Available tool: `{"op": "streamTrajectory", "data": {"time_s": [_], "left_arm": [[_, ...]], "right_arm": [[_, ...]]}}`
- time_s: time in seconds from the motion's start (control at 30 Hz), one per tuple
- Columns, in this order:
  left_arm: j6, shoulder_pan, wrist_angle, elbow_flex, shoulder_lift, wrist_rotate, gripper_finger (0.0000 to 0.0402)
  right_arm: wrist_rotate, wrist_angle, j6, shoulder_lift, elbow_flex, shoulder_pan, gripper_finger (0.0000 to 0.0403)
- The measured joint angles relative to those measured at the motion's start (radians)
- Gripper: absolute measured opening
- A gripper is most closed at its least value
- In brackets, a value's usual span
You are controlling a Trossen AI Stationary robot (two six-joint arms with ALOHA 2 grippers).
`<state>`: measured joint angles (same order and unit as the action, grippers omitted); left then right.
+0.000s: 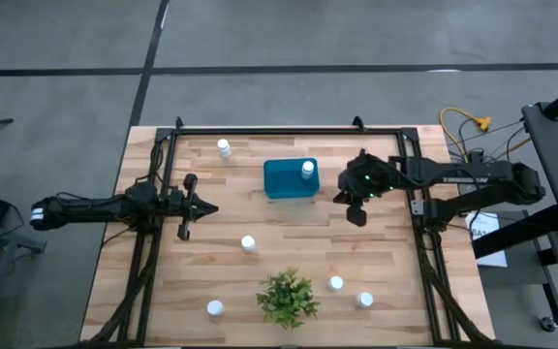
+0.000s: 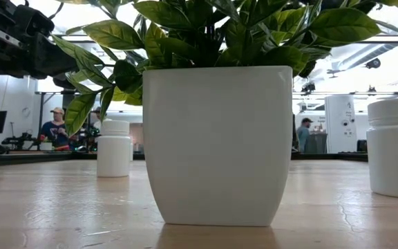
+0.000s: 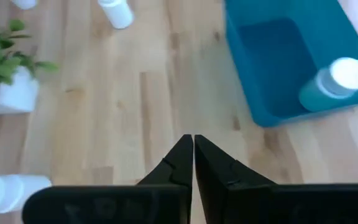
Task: Pick and place pill bottles into a basket
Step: Put the white pill bottle into the blue bin
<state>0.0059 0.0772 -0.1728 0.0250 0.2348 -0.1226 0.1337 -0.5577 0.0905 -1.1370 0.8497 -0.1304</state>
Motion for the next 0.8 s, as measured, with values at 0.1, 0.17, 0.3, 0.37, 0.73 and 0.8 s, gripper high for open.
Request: {"op": "streamTrajectory", "data": {"time_s": [0.1,0.17,0.3,0.37,0.73,0.8], "left_arm": [[-0.001,0.0,0.0,0.0,0.003,0.007,0.0002],[0.0,0.0,-0.002,0.0,0.003,0.011,0.0002],[0.0,0.0,-0.002,0.0,0.003,0.026,0.0002],[0.0,0.0,-0.002,0.0,0.003,0.026,0.0002],[0.009,0.0,-0.008,0.0,0.003,0.026,0.0002],[0.044,0.0,-0.001,0.0,0.005,0.026,0.0002]], "right_arm": [[-0.008,0.063,-0.047,0.033,-0.049,0.055,0.0008],[-0.048,0.11,-0.082,0.049,-0.086,0.095,0.0008],[-0.153,0.237,-0.104,0.073,-0.168,0.156,0.0008],[-0.191,0.297,-0.107,0.082,-0.215,0.179,0.0008],[-0.268,0.441,-0.051,0.13,-0.335,0.204,0.0008],[-0.267,0.456,-0.047,0.132,-0.34,0.207,0.0008]]}}
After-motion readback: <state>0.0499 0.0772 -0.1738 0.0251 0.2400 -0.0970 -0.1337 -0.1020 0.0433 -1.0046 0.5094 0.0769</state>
